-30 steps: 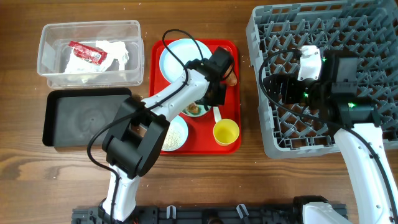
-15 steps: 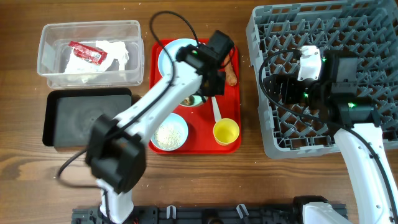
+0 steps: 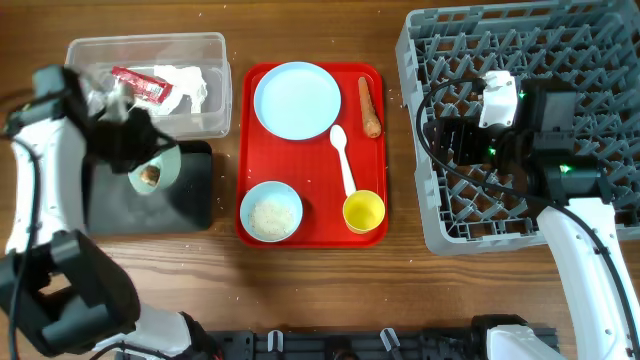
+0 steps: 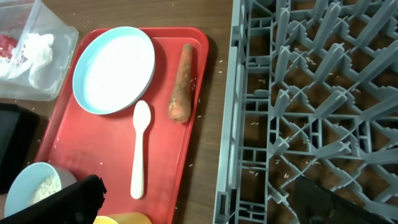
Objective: Sort waste into correct bins and load items into the dishwasher rack
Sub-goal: 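Grasp the green bowl with the left gripper, tip scrap onto black tray, then return the green bowl to the red tray with the left gripper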
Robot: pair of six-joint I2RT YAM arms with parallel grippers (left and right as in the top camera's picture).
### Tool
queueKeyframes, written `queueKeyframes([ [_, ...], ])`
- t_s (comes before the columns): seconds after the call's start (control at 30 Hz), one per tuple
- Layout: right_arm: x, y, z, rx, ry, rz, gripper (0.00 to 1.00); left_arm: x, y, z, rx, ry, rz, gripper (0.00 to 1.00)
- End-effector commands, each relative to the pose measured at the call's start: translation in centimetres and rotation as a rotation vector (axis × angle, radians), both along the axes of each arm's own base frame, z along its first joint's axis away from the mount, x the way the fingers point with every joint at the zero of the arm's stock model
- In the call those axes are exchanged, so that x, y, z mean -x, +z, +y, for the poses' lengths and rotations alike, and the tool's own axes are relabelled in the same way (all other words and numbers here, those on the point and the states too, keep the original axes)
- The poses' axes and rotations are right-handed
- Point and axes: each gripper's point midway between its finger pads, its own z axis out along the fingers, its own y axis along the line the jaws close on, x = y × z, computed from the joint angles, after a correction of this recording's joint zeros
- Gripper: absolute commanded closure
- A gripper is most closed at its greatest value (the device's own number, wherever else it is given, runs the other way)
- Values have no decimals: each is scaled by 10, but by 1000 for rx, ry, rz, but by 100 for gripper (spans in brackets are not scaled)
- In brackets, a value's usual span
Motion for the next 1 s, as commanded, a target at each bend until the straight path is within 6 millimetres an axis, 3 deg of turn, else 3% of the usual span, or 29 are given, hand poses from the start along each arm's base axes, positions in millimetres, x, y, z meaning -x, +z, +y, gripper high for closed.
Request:
queueKeyframes([
  [0.0,-4,3,-2,-2,-17,-4,0,3,21,2,336,-40,-326,96],
  [0.1,-4,3,-2,-3,-17,-4,0,17,32,35,556,104,-511,96],
  [0.23,-3,2,-2,-3,-18,-1,0,22,41,60,687,217,-574,96],
  [0.5,-3,2,-1,-5,-15,1,0,21,48,63,822,306,-481,96],
  [0.57,-3,2,-2,-5,-15,-1,0,17,59,53,825,272,-475,96],
  [0.67,-3,2,-1,-6,-16,1,0,-1,86,7,666,82,-442,96],
  [0.73,-2,2,-2,-6,-16,6,0,-22,93,-46,412,-64,-365,96],
  [0.83,0,0,-2,-5,-16,16,0,-47,77,-112,131,-169,-354,96],
  [0.87,1,-1,-2,-4,-16,20,0,-56,61,-149,-32,-234,-372,96],
  [0.97,1,-1,-2,-5,-16,22,0,-55,20,-215,-389,-348,-397,96],
])
